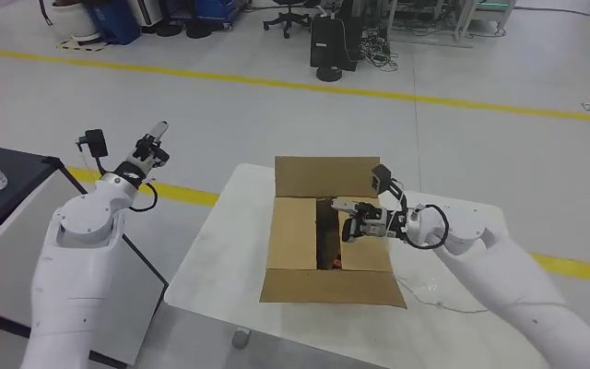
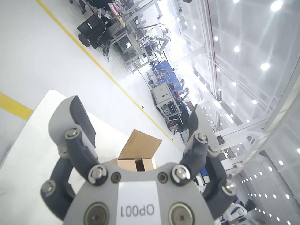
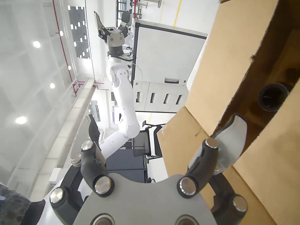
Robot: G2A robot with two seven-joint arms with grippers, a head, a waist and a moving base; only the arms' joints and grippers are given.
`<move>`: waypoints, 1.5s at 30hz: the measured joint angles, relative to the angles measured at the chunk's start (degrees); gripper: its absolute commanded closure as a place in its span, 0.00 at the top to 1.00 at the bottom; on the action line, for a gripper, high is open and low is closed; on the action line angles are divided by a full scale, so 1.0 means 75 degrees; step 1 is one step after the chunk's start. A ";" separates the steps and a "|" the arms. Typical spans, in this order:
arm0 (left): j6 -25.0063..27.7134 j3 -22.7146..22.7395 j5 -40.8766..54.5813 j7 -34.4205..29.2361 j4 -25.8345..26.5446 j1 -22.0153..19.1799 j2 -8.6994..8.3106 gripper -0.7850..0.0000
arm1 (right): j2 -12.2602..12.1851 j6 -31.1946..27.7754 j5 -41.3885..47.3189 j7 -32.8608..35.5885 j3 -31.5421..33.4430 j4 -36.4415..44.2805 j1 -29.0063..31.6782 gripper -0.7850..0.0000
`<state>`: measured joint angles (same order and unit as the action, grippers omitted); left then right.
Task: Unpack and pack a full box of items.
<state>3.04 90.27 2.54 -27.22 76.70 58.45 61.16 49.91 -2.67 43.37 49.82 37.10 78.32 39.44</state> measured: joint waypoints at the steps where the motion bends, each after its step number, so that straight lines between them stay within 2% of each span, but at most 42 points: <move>1: 0.0031 -0.0026 0.0012 -0.0116 0.0010 -0.0008 0.0000 1.00 | 0.0060 0.0001 -0.0128 -0.0005 -0.0074 -0.0106 -0.0100 1.00; 32: 0.0030 -0.0026 0.0019 -0.0084 0.0012 -0.0006 0.0000 1.00 | 0.0059 0.0006 -0.0119 -0.0013 -0.0073 -0.0113 -0.0097 1.00; 36: 0.0030 -0.0026 0.0019 -0.0084 0.0012 -0.0006 0.0000 1.00 | 0.0069 0.0255 -0.0122 -0.0057 0.0024 -0.0132 0.0026 1.00; 45: 0.0030 -0.0026 0.0019 -0.0084 0.0012 -0.0006 0.0000 1.00 | 0.0369 0.0386 -0.0360 -0.0084 -0.0104 -0.0483 -0.0055 1.00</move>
<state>3.26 90.07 2.68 -27.85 76.79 58.40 61.16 52.68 0.22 40.67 49.19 36.31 74.70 39.03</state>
